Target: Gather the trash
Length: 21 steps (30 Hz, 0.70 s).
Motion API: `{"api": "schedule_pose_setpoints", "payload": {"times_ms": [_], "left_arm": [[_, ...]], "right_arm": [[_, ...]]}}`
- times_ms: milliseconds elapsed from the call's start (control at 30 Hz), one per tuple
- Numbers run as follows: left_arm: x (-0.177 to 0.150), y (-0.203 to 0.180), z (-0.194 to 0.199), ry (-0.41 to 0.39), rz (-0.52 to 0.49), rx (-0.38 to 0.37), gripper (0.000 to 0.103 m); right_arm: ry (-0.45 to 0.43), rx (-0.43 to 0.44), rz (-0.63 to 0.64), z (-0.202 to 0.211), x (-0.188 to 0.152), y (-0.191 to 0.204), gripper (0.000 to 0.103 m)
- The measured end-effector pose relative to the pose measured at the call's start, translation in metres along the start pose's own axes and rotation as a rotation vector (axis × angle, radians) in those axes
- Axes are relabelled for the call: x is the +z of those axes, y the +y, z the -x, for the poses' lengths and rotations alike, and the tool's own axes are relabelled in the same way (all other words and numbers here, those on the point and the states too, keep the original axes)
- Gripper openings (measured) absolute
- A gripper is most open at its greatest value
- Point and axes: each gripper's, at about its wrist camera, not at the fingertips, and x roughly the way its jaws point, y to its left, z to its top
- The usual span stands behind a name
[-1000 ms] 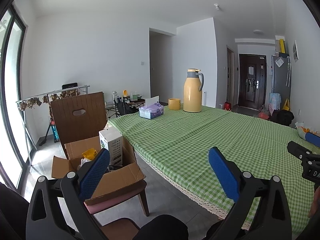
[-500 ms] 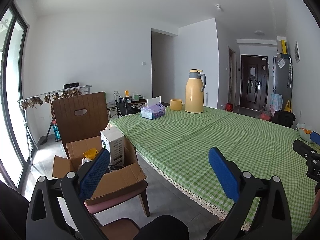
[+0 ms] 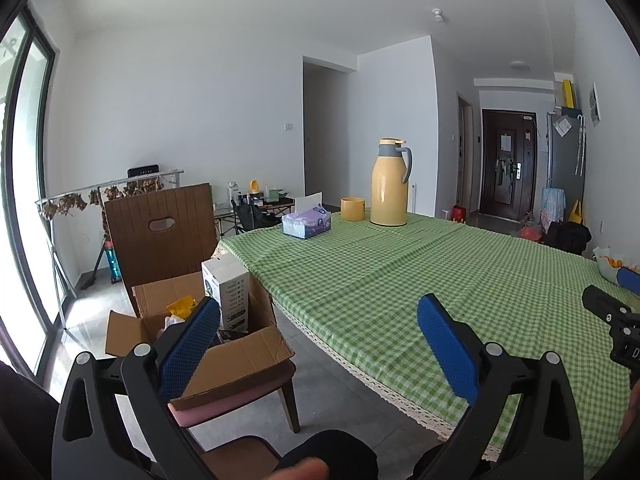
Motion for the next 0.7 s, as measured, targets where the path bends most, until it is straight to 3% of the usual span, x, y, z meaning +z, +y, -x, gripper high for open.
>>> {"api": "schedule_pose_setpoints", "payload": {"times_ms": [700], "left_arm": [[-0.0006,-0.0039,0.0000,-0.021,-0.006,-0.002,0.096]], "right_arm": [[0.012,-0.002,0.000,-0.0061,-0.0056,0.0002,0.088]]}}
